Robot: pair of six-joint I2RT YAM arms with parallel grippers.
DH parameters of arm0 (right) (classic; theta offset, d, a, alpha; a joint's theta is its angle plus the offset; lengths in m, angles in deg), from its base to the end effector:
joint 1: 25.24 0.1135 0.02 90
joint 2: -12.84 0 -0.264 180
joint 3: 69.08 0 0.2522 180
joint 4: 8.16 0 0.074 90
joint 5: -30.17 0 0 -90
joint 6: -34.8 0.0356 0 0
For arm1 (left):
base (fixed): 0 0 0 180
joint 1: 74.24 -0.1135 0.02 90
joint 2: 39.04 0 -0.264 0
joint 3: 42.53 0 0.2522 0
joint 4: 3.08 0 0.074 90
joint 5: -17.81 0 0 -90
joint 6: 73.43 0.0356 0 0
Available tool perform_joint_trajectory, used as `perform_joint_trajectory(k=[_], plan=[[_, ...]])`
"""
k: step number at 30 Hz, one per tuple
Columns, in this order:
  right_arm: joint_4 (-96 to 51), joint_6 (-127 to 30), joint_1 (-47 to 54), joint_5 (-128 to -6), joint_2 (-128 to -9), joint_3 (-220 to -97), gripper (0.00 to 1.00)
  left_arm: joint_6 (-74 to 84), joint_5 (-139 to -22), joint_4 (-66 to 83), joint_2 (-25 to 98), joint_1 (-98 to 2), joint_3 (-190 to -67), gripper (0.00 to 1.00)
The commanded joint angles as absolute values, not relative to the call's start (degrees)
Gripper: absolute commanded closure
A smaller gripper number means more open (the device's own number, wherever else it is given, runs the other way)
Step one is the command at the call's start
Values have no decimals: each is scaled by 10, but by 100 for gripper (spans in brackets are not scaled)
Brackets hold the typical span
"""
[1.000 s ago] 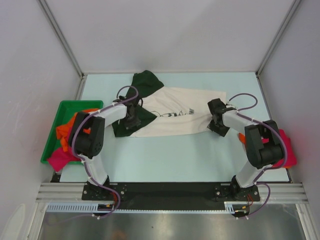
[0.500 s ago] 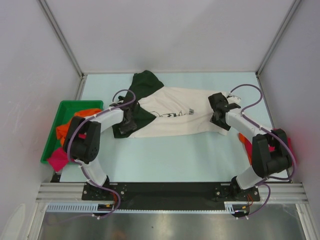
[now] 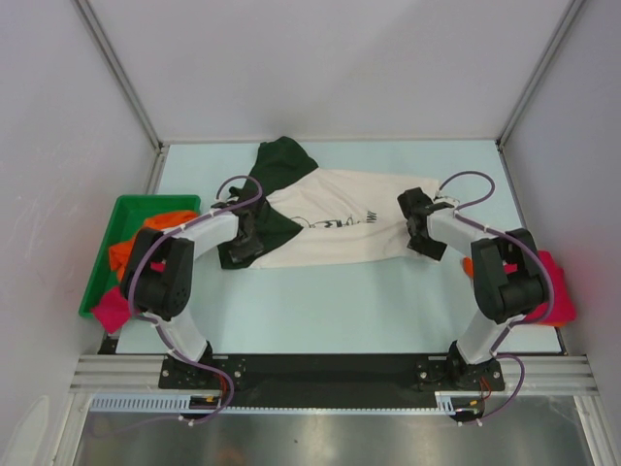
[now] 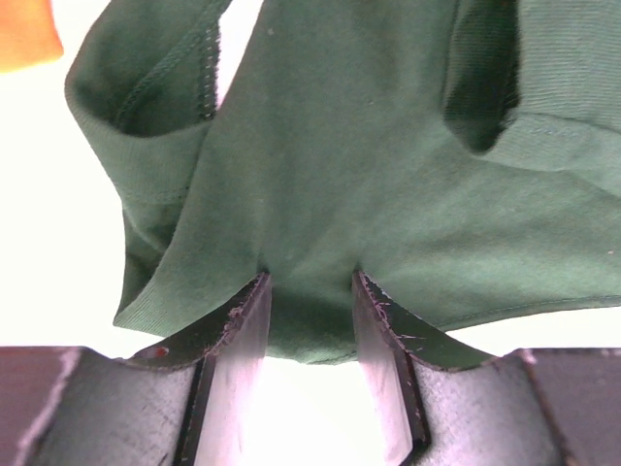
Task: Fold and stack the t-shirts
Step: Fold the flattened tshirt in 1/3 of the way
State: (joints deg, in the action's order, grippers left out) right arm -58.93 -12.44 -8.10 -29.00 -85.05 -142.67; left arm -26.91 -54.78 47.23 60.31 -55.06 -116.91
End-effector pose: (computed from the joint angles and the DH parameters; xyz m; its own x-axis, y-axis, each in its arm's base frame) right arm 0.3045 0.0748 0.1702 -0.7641 0.3744 -0.5254 0.5337 0.8244 -0.1887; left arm 0.3047 -0.0947 0.1631 -0.8291 -0.4068 -0.3835 -0.4532 0.8907 0.0351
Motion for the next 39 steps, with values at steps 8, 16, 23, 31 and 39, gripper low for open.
perform_joint_trajectory(k=[8,16,23,31,39], plan=[[-613,-157,-120,-277,-862,-1427,97,-257,-519,517,574,-567,-1170,56],[-634,-180,-149,-278,-853,-1423,100,-260,-523,528,594,-587,-1174,59],[-645,-194,-173,-280,-855,-1421,99,-258,-525,530,604,-603,-1174,59],[-547,-207,-136,-322,-752,-1404,50,-254,-533,506,530,-600,-1161,57],[-559,-243,-67,-351,-751,-1524,15,-224,-581,480,509,-556,-1221,51]])
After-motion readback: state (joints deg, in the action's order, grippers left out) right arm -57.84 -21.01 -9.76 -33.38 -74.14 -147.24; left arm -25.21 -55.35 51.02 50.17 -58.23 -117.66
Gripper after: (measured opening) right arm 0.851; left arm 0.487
